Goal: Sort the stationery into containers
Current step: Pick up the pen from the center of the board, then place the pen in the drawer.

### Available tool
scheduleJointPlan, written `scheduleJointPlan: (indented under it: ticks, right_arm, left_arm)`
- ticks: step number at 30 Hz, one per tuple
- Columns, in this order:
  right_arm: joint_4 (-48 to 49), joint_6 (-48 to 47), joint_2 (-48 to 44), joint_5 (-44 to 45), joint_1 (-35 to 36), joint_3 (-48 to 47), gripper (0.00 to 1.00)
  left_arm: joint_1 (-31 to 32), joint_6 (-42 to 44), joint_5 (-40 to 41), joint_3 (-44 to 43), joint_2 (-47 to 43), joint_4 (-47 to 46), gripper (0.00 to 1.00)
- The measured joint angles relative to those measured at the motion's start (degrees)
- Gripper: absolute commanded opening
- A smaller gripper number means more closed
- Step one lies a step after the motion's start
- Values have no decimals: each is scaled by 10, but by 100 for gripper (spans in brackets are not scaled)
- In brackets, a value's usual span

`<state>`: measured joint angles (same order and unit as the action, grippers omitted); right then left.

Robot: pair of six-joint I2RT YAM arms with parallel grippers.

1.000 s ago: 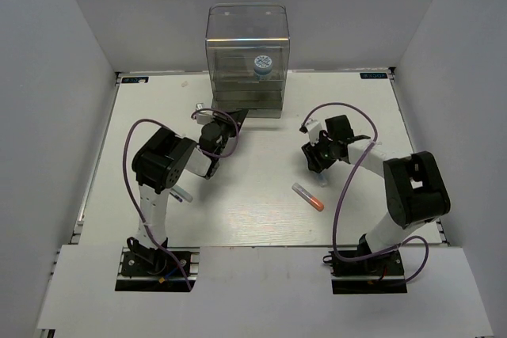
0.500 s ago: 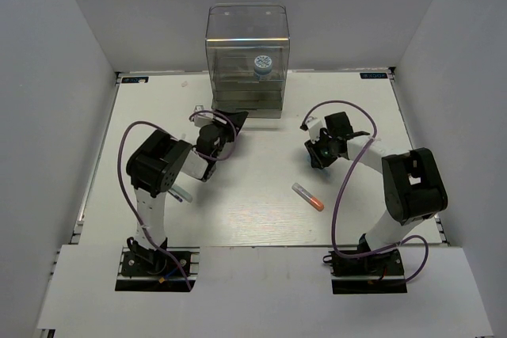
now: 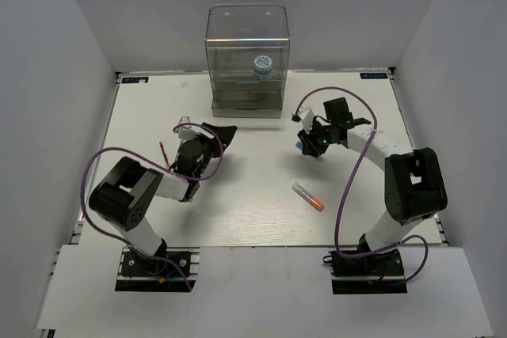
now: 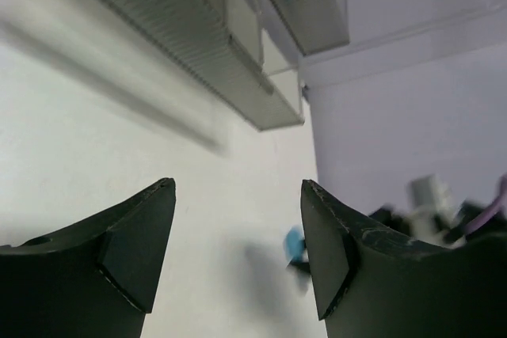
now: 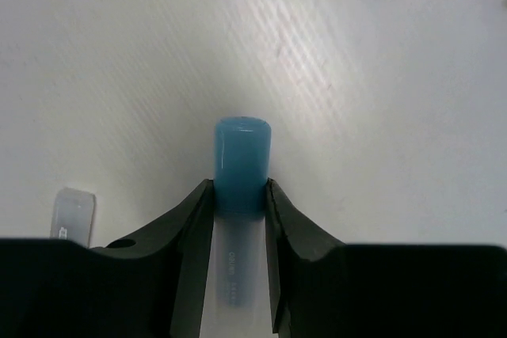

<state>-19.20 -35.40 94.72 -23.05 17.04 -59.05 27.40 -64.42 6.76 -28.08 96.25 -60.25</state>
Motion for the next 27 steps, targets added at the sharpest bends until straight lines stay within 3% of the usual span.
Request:
scheduleJointPlan:
  ticks: [8, 16, 18, 19, 20, 21, 27]
  right_arm:
    - [19, -43, 38, -62, 10, -180, 0]
    - [73, -54, 169, -93, 45, -363, 4]
    - [80, -56, 208, -97, 56, -408, 14]
    - [88, -57, 224, -98, 61, -424, 25]
    - [92, -57, 239, -99, 66, -439, 47]
    - [96, -56, 252, -100, 72, -452, 56]
    - [107, -59, 277, -108, 96, -469, 66]
  left_arm:
    - [0, 23, 7, 132, -178, 66, 74]
    - [0, 33, 17, 173, -300, 153, 76]
    - [0, 35, 17, 179, -317, 169, 76]
    - [0, 35, 17, 183, -323, 175, 76]
    - [0, 35, 17, 186, -329, 184, 76]
    - [0, 36, 18, 188, -333, 190, 76]
    - [0, 42, 13, 188, -339, 216, 78]
